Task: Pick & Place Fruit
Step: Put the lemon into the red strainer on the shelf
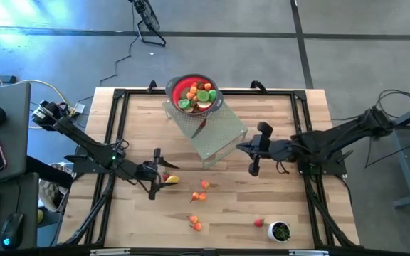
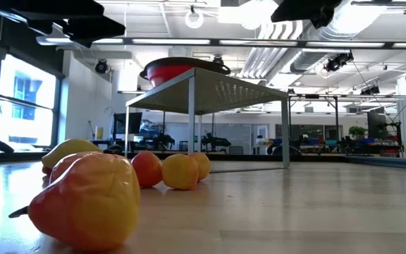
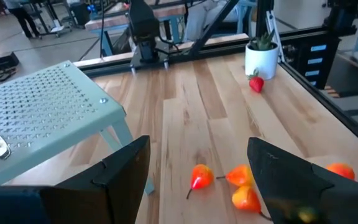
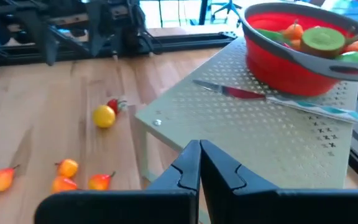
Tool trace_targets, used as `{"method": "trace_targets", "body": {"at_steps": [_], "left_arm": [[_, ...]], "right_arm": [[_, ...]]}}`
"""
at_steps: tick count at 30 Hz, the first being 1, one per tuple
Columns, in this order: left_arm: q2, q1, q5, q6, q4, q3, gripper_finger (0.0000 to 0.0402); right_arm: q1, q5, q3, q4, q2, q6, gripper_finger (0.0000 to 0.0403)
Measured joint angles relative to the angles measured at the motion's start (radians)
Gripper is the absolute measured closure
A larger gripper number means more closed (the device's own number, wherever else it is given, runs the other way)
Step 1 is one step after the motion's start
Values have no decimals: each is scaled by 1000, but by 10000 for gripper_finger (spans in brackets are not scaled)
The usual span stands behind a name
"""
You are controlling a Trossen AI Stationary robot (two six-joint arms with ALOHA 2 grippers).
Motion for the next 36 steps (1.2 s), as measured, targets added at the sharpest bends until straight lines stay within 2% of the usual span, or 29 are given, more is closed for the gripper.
{"method": "trace_targets", "body": {"at_steps": [4,12,23,29,36], "left_arm": [[0,0,0,-3,-2,0,139],[0,0,4,-60,-6,0,139],[0,0,3,-52,-5,0,139],[0,0,-45,-48,-5,0,139],[0,0,-46,-48,-6,1,139]], "right_arm": [[29,12,0,2,-8,-15,400],[33,-65,0,20,-8,-17,400],[24,-60,0,43,-8,-17,400],[24,-61,0,43,-8,-17,400],[24,-61,0,43,-8,-17,400]]}}
